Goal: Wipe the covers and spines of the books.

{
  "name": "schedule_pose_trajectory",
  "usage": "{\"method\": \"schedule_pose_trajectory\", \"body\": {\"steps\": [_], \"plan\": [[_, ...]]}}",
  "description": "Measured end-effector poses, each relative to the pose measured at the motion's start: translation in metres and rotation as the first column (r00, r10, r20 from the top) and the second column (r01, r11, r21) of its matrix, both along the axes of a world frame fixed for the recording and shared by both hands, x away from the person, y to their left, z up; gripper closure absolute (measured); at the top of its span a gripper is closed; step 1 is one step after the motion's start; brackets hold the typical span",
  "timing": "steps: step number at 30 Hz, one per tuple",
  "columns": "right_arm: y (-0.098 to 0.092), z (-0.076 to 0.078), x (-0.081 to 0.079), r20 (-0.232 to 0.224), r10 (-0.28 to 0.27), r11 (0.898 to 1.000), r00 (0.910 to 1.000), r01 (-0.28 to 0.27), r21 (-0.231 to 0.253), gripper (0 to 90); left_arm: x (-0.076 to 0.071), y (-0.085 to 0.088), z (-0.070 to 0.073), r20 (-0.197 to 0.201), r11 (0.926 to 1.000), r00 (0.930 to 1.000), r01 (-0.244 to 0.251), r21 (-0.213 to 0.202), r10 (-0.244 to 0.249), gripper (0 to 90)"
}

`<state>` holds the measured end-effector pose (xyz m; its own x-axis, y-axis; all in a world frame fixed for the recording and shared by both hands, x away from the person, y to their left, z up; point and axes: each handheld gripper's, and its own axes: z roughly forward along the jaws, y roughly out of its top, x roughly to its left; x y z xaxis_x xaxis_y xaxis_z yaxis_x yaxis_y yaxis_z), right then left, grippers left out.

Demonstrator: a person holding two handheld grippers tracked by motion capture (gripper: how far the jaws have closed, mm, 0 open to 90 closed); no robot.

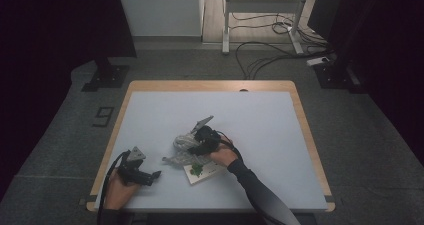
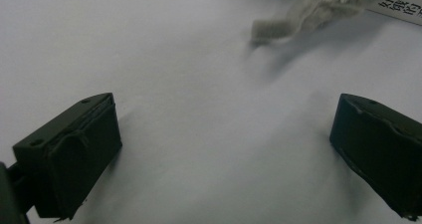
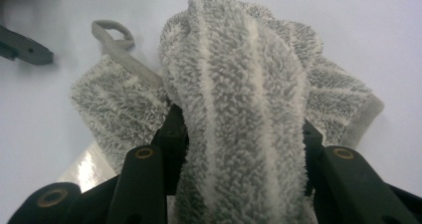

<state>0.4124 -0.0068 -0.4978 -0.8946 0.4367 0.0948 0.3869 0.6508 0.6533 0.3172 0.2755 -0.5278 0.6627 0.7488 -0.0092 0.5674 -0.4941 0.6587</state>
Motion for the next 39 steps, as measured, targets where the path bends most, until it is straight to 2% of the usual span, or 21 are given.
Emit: {"method": "schedule_pose_trajectory", "body": {"steps": [9, 19, 25, 33, 39], "plan": [[0.019, 0.000, -0.004, -0.006, 0.026, 1.000, 0.9997, -0.026, 0.004, 54.5, 0.000, 0.000, 0.000, 0.000, 1.0000, 1.0000, 0.001, 0.001, -0.001, 0.0], [0.030, -0.002, -0.004, -0.017, 0.030, 0.999, 0.9994, -0.030, 0.030, 54.4, 0.000, 0.000, 0.000, 0.000, 1.0000, 1.0000, 0.000, 0.001, 0.000, 0.0], [0.033, -0.004, -0.003, -0.026, 0.029, 0.998, 0.9992, -0.028, 0.054, 54.2, 0.000, 0.000, 0.000, 0.000, 1.0000, 1.0000, 0.001, 0.001, -0.001, 0.0], [0.034, -0.001, -0.006, -0.005, 0.022, 0.999, 0.9997, -0.022, 0.036, 54.4, 0.000, 0.000, 0.000, -0.001, 1.0000, 1.0000, 0.001, 0.001, -0.001, 0.0], [0.028, 0.004, -0.006, -0.009, 0.016, 0.998, 0.9998, -0.016, 0.056, 54.9, 0.000, 0.000, 0.000, 0.000, 1.0000, 1.0000, 0.000, 0.000, 0.000, 0.0]]}}
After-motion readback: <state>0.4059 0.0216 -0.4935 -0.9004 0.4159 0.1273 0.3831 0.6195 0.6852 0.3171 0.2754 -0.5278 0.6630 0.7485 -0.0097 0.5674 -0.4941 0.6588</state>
